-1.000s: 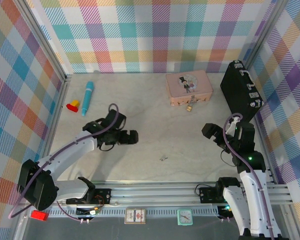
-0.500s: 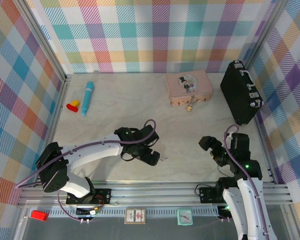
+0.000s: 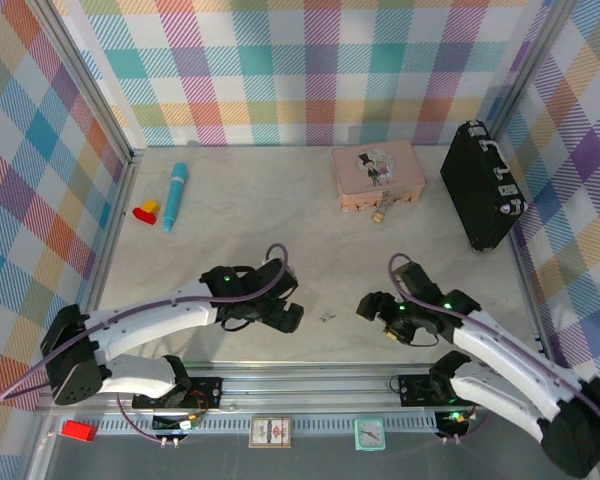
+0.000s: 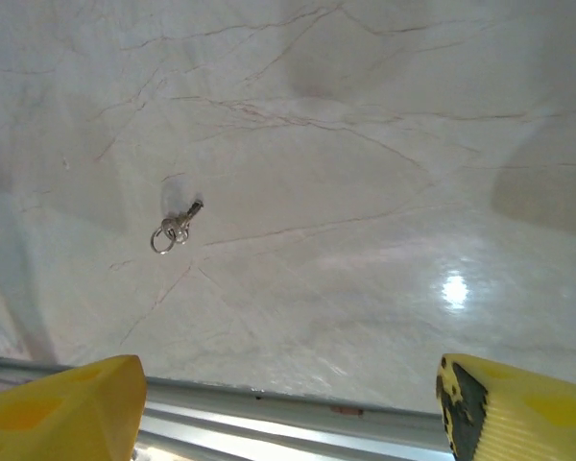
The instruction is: Unlock the padlock with the key
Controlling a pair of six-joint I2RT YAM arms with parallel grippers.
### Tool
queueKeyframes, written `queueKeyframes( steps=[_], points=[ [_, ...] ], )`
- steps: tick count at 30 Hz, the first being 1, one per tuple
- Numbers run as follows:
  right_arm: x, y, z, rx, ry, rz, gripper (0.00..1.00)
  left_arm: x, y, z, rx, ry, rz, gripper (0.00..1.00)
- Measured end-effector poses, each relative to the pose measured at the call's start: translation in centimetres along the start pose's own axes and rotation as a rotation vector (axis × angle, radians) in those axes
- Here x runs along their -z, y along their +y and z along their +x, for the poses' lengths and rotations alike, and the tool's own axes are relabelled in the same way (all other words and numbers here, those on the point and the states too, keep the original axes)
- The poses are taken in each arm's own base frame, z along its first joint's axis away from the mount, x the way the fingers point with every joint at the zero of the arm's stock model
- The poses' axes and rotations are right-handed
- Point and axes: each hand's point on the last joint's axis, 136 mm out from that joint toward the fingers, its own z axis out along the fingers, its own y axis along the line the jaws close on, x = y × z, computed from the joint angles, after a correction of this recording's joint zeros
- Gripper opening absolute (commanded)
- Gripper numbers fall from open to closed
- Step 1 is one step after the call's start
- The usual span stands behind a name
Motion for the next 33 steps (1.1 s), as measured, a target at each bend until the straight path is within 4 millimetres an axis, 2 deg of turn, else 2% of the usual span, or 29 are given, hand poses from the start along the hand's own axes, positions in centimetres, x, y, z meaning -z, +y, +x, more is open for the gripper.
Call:
queueKeyframes(
  steps=[10,17,22,26,33],
  points=[
    [-4.2,5.6,0.5,-0.052,0.013,0.072,0.67,1.4,4.7,1.1,0.067,-0.169,-0.118,1.0],
    [-7.4,7.7,2.2,-0.19,0.039,0.114,0.55,1.4,6.5,1.3,0.092,-0.253,-0.169,1.0],
    [-9.3,8.4,3.2,-0.302,0.046,0.138,0.45,1.1,7.1,1.6,0.101,-0.283,-0.179,1.0],
    [-9.5,8.2,3.5,-0.361,0.019,0.152,0.44,1.2,7.2,1.7,0.11,-0.304,-0.165,1.0],
    [-9.6,8.2,2.6,-0.427,-0.048,0.141,0.4,1.6,7.2,1.5,0.125,-0.341,-0.14,1.0]
  ],
)
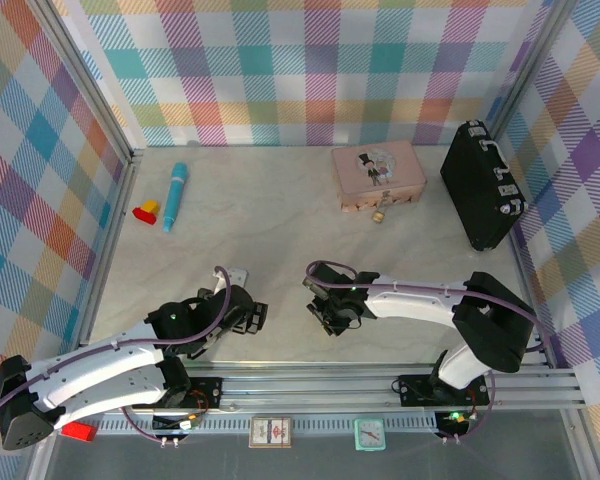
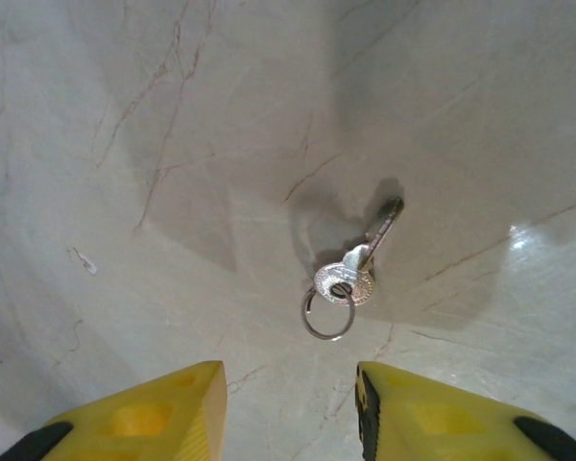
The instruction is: Unlock the padlock with the key
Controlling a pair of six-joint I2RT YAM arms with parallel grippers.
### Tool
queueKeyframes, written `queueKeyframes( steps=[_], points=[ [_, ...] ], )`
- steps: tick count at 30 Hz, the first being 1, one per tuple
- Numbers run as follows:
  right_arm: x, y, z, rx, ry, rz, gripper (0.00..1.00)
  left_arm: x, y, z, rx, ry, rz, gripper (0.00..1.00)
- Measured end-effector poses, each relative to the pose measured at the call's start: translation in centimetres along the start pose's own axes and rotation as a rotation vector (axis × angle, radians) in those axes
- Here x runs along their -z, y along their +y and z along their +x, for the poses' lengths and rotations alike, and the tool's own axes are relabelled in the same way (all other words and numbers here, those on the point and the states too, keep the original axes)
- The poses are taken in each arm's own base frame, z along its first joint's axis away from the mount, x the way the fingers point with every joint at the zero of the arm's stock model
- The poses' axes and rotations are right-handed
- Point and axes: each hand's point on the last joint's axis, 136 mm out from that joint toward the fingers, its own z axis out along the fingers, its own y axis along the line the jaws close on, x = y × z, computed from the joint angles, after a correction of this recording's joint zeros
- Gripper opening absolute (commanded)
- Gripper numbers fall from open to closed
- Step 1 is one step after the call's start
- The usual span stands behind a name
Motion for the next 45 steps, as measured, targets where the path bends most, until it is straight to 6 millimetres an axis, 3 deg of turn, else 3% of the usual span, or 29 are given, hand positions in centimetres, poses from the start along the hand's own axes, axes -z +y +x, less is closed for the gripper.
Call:
queueKeyframes(
  steps=[6,17,37,45],
  points=[
    [-0.2,0.2,-0.4,-0.03,-0.022,-0.01,0.4,-0.1,-0.1,0.0,0.003,-0.004,0.003,1.0],
    [-1.5,-1.3,-0.8,-0.176,-0.04,0.039,0.39,-0.1,-0.1,0.0,0.002,-0.003,0.003,1.0],
    [-1.6,-2.2,-1.0,-0.227,-0.044,0.04,0.18,-0.2,-0.1,0.1,-0.001,0.002,-0.001,1.0],
    [-1.1,-2.6,-1.6,-0.157,-0.064,0.031,0.0,-0.3,-0.1,0.2,-0.005,0.008,-0.006,1.0]
  ],
)
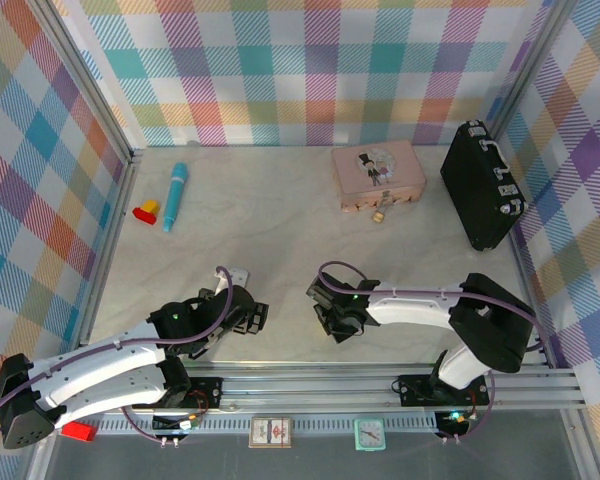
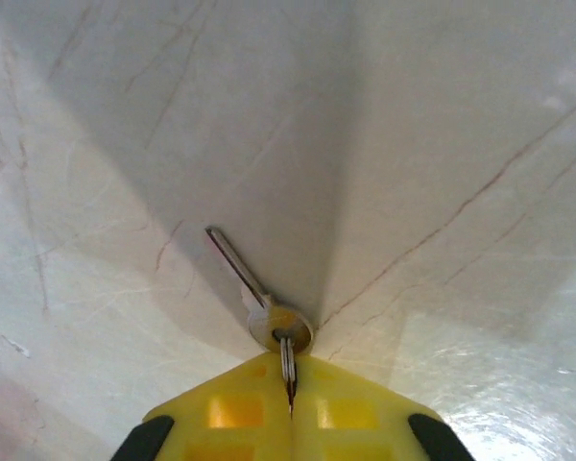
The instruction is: Unlock the padlock with the key
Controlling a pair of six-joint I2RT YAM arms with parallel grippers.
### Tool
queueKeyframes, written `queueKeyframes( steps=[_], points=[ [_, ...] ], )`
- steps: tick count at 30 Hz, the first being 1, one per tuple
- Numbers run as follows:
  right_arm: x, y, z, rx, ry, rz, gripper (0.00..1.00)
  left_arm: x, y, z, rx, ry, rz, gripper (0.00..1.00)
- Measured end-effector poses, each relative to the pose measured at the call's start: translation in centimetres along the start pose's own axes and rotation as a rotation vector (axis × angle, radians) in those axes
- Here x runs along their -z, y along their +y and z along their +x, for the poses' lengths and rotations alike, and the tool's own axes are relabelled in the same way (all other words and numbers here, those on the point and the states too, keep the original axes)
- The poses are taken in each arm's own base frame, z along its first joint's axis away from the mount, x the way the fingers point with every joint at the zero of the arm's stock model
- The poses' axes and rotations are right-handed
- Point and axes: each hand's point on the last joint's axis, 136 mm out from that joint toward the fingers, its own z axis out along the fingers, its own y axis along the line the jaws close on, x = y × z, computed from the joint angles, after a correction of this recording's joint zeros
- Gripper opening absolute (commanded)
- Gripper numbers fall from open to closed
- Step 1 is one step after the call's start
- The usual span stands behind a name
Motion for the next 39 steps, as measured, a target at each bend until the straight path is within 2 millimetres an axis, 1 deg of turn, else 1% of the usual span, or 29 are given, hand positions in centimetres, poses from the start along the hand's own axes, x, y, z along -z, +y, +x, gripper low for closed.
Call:
queueKeyframes(
  steps=[4,8,10,13,16,19,24,26,29,34,36,39],
  points=[
    [0.9,0.1,-2.7,0.139,-0.056,-0.009,0.0,-0.1,0.0,0.1,-0.002,0.004,-0.002,1.0],
    [3.0,1.9,-4.2,0.406,-0.083,-0.1,0.0,-0.1,0.0,0.0,0.005,0.004,-0.003,1.0],
    [4.4,3.2,-3.9,0.586,-0.093,-0.177,0.0,0.0,-0.1,-0.1,0.02,0.002,0.003,1.0],
    [6.4,4.3,-3.4,0.824,-0.126,-0.303,0.0,0.2,-0.7,-0.6,0.05,-0.007,0.028,1.0],
    [8.1,4.1,-3.5,1.0,-0.178,-0.413,0.0,0.4,-1.9,-1.5,0.097,-0.021,0.086,1.0],
    [10.0,3.4,-3.9,1.143,-0.252,-0.506,0.0,0.6,-3.5,-2.4,0.144,-0.027,0.153,1.0],
    [13.8,3.9,-3.3,1.31,-0.359,-0.676,0.0,1.0,-6.2,-4.1,0.215,-0.031,0.275,1.0],
    [15.5,4.1,-3.1,1.346,-0.412,-0.764,0.0,1.2,-7.4,-4.6,0.236,-0.033,0.332,1.0],
    [17.3,3.9,-3.0,1.37,-0.486,-0.882,0.0,1.6,-9.4,-5.6,0.263,-0.041,0.433,1.0],
    [19.6,3.9,-2.6,1.392,-0.566,-1.035,0.0,2.3,-12.1,-6.9,0.284,-0.049,0.566,0.99],
    [20.4,4.2,-2.1,1.412,-0.584,-1.079,0.0,2.3,-12.8,-7.4,0.305,-0.037,0.6,0.96],
    [20.9,4.5,-1.5,1.445,-0.598,-1.116,0.0,2.2,-13.8,-8.8,0.378,-0.015,0.66,0.9]
  ],
)
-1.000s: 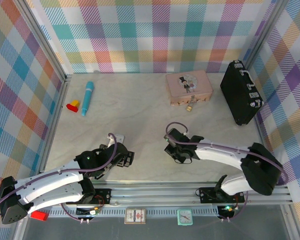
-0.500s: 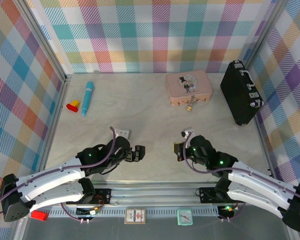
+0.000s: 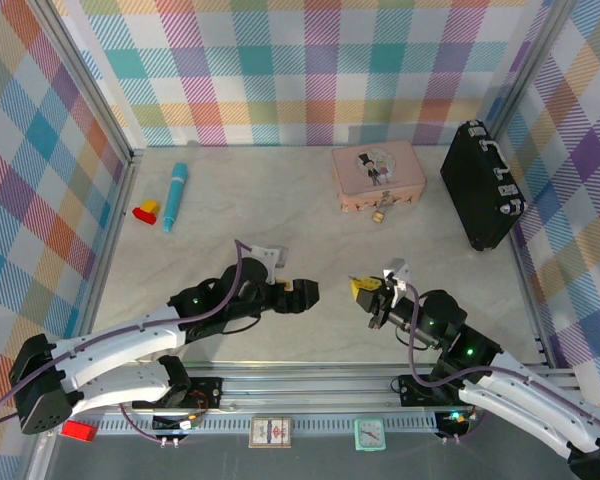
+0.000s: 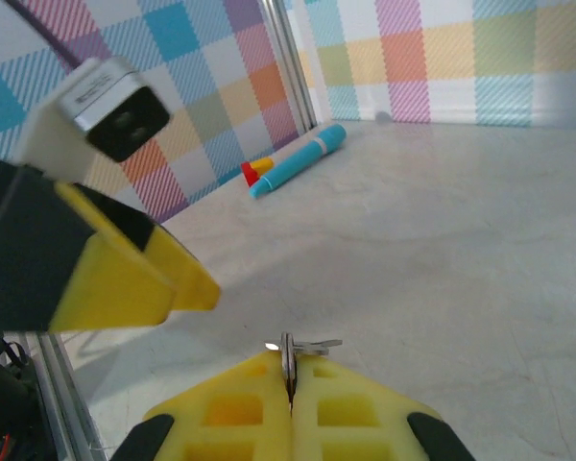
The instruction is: Unlock the padlock with the key
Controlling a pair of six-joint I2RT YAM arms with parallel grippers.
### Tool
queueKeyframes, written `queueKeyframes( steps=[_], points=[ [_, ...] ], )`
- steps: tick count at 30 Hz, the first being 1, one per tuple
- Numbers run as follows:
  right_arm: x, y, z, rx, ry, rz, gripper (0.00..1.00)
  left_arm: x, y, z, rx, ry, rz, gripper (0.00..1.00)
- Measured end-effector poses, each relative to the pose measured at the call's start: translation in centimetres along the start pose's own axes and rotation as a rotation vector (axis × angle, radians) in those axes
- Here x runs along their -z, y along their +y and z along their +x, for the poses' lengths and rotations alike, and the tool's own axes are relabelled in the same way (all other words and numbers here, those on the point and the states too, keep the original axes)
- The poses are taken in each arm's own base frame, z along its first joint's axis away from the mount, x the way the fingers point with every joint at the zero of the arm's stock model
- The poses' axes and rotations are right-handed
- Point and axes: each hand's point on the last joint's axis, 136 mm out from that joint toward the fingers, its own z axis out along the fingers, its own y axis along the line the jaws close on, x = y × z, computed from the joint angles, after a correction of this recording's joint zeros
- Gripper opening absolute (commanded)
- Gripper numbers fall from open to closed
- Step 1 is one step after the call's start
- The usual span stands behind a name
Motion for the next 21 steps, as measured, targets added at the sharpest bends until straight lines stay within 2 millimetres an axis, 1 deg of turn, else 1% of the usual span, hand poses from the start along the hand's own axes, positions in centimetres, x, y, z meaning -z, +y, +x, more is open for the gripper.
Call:
queueKeyframes(
  steps=[2,6,12,16,21],
  points=[
    [-0.4,0.2,0.3,0.019,-0.003,-0.015,0.0,-0.5,-0.8,-0.7,0.067,0.0,0.044,0.87],
    [-1.6,0.2,1.5,0.05,0.02,-0.033,0.0,-1.7,-1.8,-1.8,0.218,0.006,0.121,0.79],
    [-3.4,0.6,1.4,0.082,0.004,-0.057,0.0,-3.6,-3.3,-2.6,0.4,0.023,0.22,0.75],
    [-4.2,0.7,0.9,0.101,-0.027,-0.066,0.0,-4.6,-3.3,-2.7,0.5,0.024,0.247,0.7],
    [-5.0,0.9,0.4,0.112,-0.057,-0.074,0.0,-5.0,-2.9,-2.4,0.569,0.026,0.254,0.64]
  ],
)
